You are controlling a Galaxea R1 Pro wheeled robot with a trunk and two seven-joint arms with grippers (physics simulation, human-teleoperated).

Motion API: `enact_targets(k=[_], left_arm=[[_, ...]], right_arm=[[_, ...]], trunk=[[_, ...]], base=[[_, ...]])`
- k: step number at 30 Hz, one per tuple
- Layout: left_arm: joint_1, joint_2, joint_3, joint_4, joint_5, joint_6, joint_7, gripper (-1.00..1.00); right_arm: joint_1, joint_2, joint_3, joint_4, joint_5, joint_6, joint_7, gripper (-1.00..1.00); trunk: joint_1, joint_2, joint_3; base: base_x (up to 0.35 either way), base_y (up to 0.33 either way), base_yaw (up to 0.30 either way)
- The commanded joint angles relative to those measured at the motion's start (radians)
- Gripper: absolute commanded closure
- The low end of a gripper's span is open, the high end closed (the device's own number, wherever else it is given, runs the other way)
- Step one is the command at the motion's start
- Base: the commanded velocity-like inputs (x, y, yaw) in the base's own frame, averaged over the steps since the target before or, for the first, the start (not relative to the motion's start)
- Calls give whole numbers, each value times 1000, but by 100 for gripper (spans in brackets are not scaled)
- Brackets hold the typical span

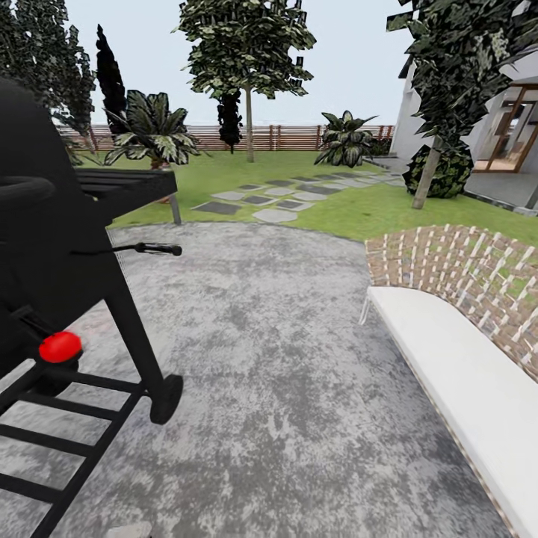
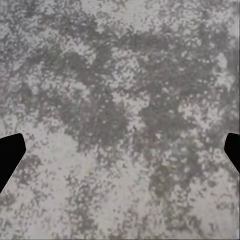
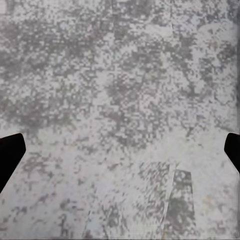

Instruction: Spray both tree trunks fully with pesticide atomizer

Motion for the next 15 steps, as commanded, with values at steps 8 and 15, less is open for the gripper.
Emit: enact_targets(k=[8, 15], left_arm=[[0, 0, -1, 0, 9, -3, 0, -100], [0, 0, -1, 0, 9, -3, 0, -100]], right_arm=[[-1, 0, -1, 1, 0, -3, 0, -100], [-1, 0, -1, 1, 0, -3, 0, -100]], trunk=[[0, 0, -1], [0, 0, -1]], base=[[319, -169, 0], [319, -169, 0]])
